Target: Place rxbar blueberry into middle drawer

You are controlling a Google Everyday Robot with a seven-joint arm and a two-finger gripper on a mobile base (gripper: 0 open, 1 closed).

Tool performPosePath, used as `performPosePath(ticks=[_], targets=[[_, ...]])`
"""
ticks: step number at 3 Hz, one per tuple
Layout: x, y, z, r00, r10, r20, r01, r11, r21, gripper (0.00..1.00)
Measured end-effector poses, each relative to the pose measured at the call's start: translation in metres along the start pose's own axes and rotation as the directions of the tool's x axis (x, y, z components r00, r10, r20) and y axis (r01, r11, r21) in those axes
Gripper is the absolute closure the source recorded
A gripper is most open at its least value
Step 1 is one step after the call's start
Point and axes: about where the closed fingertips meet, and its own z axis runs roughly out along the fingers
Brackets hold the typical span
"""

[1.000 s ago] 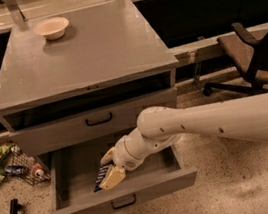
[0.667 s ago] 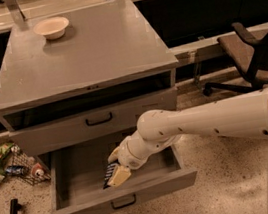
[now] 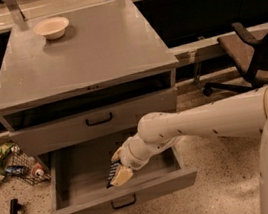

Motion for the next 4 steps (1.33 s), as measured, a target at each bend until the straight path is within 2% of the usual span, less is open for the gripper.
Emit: performPosePath(ticks=[2,3,4], targets=[[0.052,-0.027,0.022,0.995,0.014,-0.099,-0.005,0.9960,0.089,1.00],[0.065,-0.046,0.040,0.998,-0.009,-0.067,0.017,0.9929,0.118,0.98],[0.072,-0.060,0.058,1.000,-0.016,-0.018,0.018,0.9897,0.142,0.75]])
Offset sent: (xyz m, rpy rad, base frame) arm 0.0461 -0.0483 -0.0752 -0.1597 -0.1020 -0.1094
